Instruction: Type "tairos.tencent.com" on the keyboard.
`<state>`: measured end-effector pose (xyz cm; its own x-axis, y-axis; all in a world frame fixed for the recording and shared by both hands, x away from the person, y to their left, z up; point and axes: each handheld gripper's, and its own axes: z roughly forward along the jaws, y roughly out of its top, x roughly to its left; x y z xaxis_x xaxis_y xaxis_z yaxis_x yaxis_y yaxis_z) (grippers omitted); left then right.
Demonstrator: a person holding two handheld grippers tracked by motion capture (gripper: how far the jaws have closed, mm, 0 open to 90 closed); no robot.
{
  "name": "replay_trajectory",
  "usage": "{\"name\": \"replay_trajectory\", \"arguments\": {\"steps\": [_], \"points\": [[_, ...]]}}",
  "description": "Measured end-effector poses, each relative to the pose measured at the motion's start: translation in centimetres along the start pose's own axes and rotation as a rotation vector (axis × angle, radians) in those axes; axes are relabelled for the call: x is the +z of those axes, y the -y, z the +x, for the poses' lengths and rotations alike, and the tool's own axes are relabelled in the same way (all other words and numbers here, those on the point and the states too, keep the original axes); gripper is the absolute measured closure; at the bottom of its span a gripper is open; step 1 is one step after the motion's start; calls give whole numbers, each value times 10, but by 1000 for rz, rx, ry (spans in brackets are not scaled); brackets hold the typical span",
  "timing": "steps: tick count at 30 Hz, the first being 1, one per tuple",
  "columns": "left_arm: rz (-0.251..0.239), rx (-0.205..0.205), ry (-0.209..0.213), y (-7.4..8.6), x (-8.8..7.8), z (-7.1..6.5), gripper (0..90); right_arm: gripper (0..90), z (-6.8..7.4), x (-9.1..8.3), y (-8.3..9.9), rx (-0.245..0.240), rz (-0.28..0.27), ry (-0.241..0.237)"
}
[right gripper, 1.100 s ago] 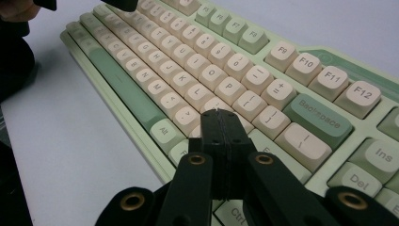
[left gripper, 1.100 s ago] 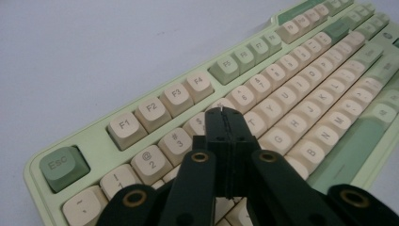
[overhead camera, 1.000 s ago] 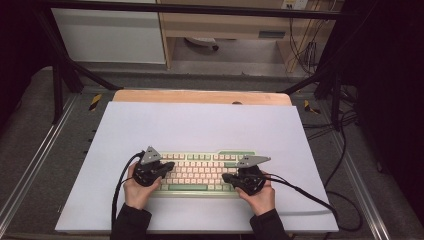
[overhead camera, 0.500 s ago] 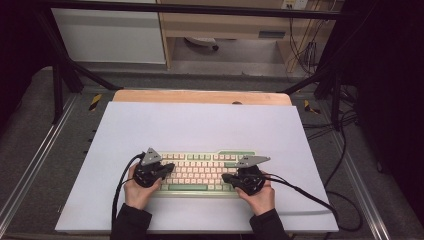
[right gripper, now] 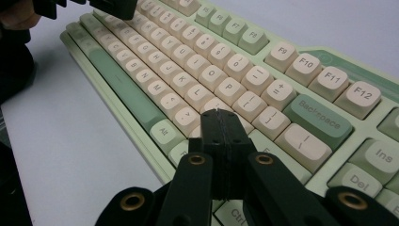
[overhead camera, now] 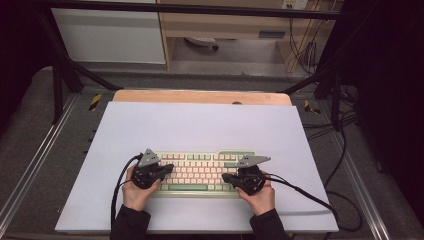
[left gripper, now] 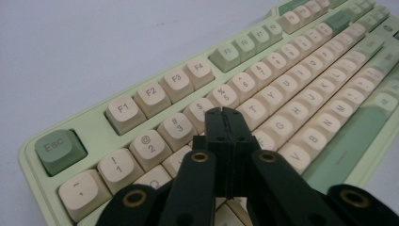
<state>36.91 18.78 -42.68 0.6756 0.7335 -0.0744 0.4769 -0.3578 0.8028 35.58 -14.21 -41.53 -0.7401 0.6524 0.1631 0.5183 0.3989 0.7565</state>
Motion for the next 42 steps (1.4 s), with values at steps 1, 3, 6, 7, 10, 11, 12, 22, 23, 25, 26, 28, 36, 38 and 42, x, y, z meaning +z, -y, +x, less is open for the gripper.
{"name": "replay_trajectory", "arguments": {"steps": [1,3,6,7,10,11,12,22,23,25,26,28,36,38,42], "points": [[-2,2,3,1,-2,-1,900,900,0,0,0,0,-2,-2],[-13,-4,11,3,-6,-2,900,900,0,0,0,-2,-5,0],[-27,-8,19,7,-11,-2,900,900,0,0,0,-2,-8,-2],[-31,-9,17,7,-13,-2,900,900,0,0,0,-1,-7,-3],[-39,-13,16,9,-17,-2,900,900,1,1,0,4,-8,-7],[-41,-13,17,9,-18,-2,900,900,1,1,0,-1,-9,-9],[-44,-15,15,10,-19,-2,900,900,1,2,0,6,-10,-12],[-45,-18,18,14,-23,-2,900,900,8,8,-5,-9,-5,-26],[-47,-20,20,14,-23,-1,900,900,9,8,-6,-8,-6,-27],[-48,-23,26,15,-24,-1,900,900,12,10,-8,-10,-8,-30],[-50,-27,29,16,-24,0,900,900,13,11,-9,-8,-9,-34],[-52,-28,29,17,-25,0,900,900,15,13,-11,-17,-10,-40],[-52,-26,30,17,-25,1,900,900,24,24,-18,-15,-16,-61],[-52,-26,29,18,-25,1,900,900,26,29,-19,-18,-14,-63],[-50,-27,29,18,-25,2,900,900,31,38,-22,-21,-10,-79]]}}
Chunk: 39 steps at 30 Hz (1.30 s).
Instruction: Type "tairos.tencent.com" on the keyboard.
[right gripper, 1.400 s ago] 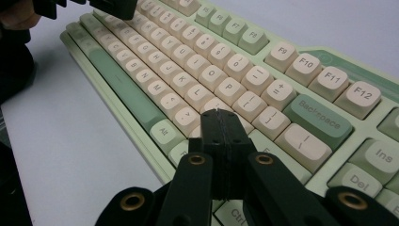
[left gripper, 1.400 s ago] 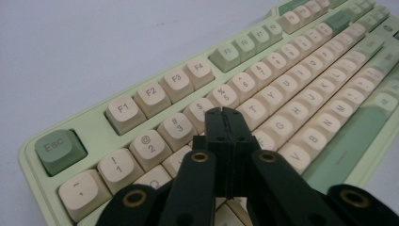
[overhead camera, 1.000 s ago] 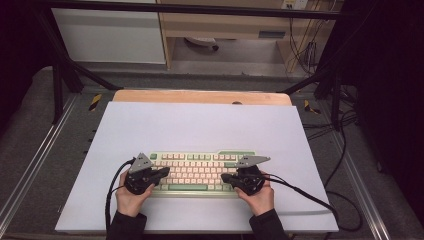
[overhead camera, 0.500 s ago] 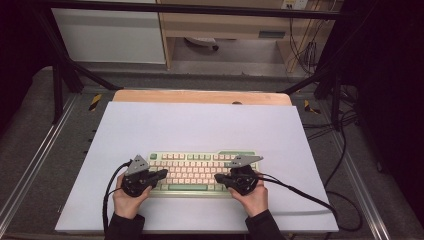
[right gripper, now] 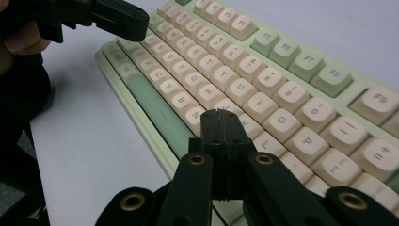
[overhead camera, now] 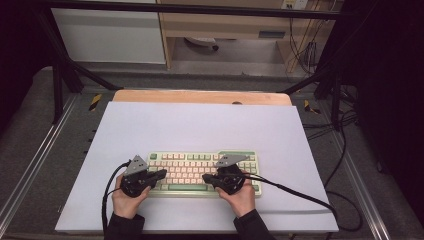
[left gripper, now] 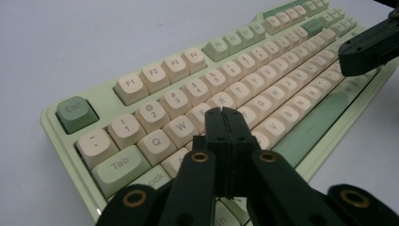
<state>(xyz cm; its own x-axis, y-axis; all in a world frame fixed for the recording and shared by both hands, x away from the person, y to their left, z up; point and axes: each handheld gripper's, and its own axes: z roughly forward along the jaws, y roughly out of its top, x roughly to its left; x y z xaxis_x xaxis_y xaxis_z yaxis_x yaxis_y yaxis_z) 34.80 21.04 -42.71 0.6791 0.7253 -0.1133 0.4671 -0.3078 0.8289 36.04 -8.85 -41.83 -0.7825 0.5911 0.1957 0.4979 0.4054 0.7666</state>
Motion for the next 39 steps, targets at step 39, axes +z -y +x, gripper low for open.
{"name": "replay_trajectory", "arguments": {"steps": [39], "points": [[1,4,-2,0,1,-1,900,900,11,36,-6,-33,44,-17]]}}
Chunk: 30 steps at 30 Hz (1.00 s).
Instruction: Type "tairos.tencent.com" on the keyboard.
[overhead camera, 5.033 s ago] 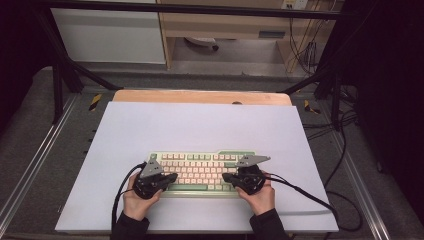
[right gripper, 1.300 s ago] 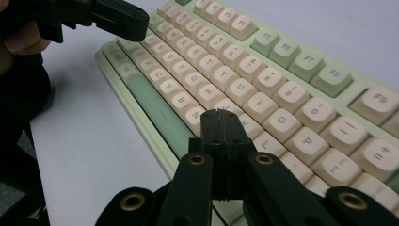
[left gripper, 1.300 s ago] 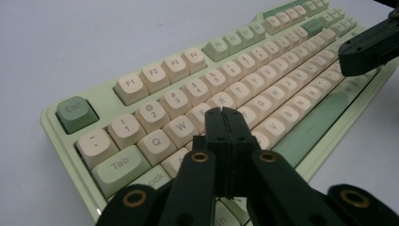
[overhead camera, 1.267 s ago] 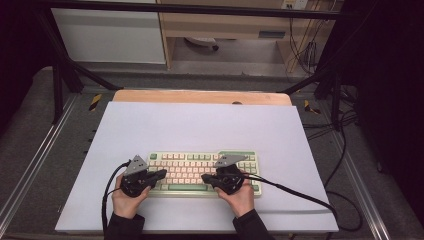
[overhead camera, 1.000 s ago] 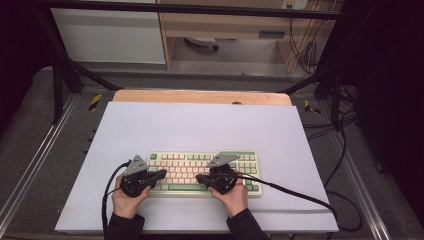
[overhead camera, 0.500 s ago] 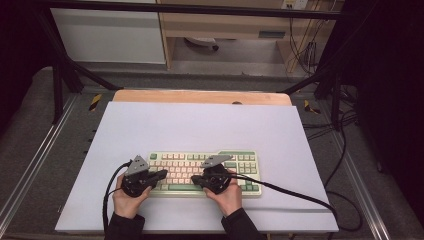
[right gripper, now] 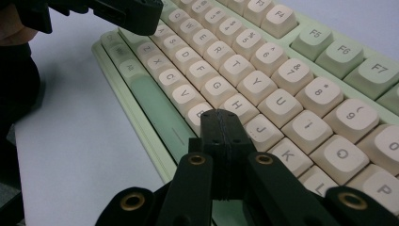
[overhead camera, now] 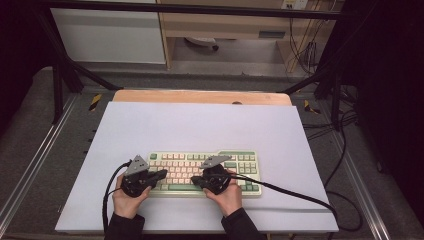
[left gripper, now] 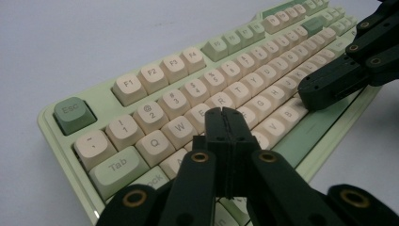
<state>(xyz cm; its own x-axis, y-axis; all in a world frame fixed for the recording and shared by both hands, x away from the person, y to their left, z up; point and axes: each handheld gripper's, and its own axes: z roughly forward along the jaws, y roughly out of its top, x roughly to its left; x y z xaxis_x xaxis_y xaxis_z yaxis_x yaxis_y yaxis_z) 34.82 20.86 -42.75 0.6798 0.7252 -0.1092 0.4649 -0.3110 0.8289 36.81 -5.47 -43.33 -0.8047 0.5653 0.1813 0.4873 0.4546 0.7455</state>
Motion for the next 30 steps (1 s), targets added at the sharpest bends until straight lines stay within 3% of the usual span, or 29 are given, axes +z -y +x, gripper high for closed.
{"name": "replay_trajectory", "arguments": {"steps": [5,14,30], "points": [[-4,0,-1,0,-1,0,900,900,0,-9,-4,-8,-29,-1],[-3,2,0,-1,-1,-1,900,900,-2,-30,-8,-31,-18,24],[1,15,4,-8,5,-5,900,900,-24,-55,20,26,-15,70]]}}
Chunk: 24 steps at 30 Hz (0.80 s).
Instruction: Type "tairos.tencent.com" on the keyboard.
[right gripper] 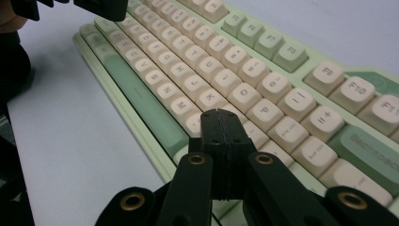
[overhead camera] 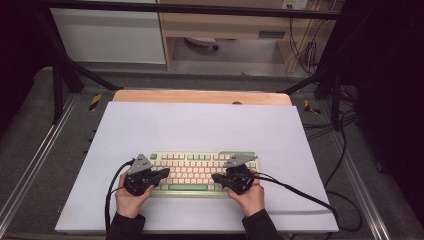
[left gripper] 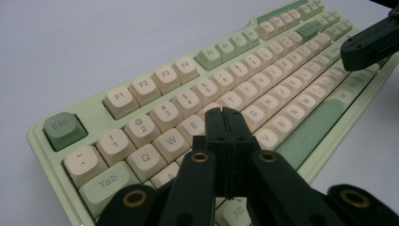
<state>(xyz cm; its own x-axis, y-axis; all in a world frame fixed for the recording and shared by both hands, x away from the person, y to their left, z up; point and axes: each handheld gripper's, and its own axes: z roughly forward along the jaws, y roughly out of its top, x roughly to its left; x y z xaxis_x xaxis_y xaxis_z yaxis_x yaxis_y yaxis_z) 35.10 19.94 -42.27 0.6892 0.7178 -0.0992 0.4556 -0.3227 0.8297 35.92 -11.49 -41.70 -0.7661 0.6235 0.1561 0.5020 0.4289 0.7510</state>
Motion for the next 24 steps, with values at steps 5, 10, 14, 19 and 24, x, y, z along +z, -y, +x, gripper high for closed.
{"name": "replay_trajectory", "arguments": {"steps": [5,10,14,19,24], "points": [[2,1,1,-3,3,-1,900,900,-7,-6,9,13,2,12],[7,15,1,-10,8,-4,900,900,-11,-12,13,22,-5,18],[12,24,2,-15,12,-6,900,900,-12,-17,14,20,-16,22],[21,33,4,-18,17,-9,900,900,-13,-21,13,21,-27,25],[28,39,6,-22,22,-10,900,900,-13,-21,14,24,-24,24]]}}
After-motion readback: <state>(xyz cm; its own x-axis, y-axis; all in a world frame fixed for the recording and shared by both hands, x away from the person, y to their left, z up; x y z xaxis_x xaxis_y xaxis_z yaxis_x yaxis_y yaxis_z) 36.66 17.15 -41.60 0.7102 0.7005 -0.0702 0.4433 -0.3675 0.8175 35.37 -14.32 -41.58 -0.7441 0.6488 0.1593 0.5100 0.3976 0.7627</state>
